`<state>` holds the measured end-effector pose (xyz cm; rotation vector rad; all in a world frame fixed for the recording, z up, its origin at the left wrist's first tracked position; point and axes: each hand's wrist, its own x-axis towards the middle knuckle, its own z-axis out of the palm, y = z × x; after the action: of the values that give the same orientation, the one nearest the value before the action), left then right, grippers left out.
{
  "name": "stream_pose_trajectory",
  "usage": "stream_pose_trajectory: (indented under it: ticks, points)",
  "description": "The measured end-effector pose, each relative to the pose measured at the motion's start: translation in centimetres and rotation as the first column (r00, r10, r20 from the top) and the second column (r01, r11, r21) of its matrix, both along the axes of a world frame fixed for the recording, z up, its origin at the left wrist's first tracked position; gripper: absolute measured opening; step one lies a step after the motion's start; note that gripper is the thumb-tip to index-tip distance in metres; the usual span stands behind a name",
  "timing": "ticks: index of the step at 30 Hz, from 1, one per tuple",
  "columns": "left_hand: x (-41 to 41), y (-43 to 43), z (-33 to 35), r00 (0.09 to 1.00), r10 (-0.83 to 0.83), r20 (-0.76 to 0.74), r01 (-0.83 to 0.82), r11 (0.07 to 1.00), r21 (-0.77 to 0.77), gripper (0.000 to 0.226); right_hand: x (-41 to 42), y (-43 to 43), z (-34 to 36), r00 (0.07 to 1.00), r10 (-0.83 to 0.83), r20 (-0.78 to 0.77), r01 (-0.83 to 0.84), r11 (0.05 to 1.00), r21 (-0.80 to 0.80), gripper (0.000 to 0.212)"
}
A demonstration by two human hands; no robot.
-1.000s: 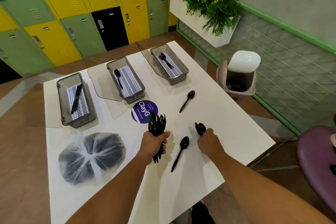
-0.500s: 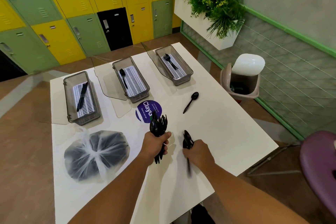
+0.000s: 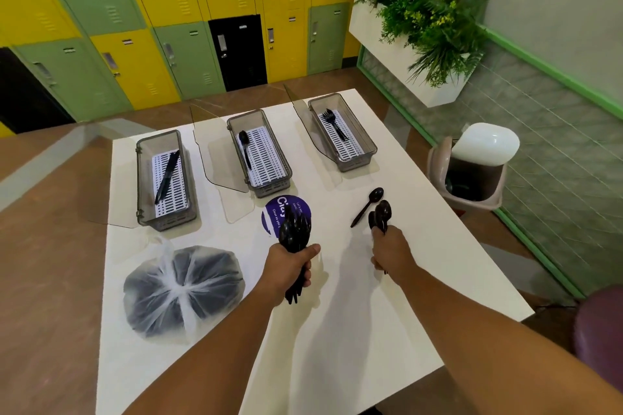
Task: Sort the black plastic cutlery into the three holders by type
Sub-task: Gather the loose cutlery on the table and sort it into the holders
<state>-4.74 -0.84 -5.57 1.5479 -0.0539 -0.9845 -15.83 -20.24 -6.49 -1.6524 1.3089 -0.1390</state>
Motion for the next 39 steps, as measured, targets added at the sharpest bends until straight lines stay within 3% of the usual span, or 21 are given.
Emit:
stream_pose_trajectory:
  ticks: [7, 13, 21, 25, 29, 39]
  points:
    - [1.5, -1.8, 0.3, 0.999, 0.032, -0.015, -0.031, 1.000, 0.002, 0.020, 4.1, -3.9, 0.1, 0.999, -0.040, 0.012, 0.040, 0.999, -0.035, 0.036]
    - [2.5, -3.6, 0.3, 0.997, 0.077, -0.033, -0.076, 0.997, 0.013, 0.011, 6.5, -6.1, -0.4, 0.994, -0.040, -0.099, 0.034, 0.998, -0.054, 0.053]
    - [3.1, -4.8, -0.3, 0.997, 0.063, -0.049, -0.064, 0.998, -0.022, 0.008, 7.0, -6.0, -1.4, 0.957, 0.171, -0.236, -0.181, 0.983, -0.023, 0.024]
    - [2.9, -4.7, -0.3, 0.997, 0.052, -0.053, -0.053, 0.998, -0.018, 0.009, 6.6, -4.9, -0.6, 0.939, 0.334, -0.077, -0.327, 0.941, 0.092, 0.018]
    - [2.5, -4.6, 0.2, 0.995, 0.077, -0.065, -0.079, 0.996, -0.032, 0.014, 6.9, -2.7, 1.0, 0.940, 0.329, 0.096, -0.342, 0.906, 0.250, 0.015]
    - [1.9, -2.4, 1.7, 0.987, 0.152, -0.045, -0.157, 0.979, -0.128, 0.018, 7.5, 4.0, 4.7, 0.880, 0.357, 0.313, -0.461, 0.800, 0.383, 0.019]
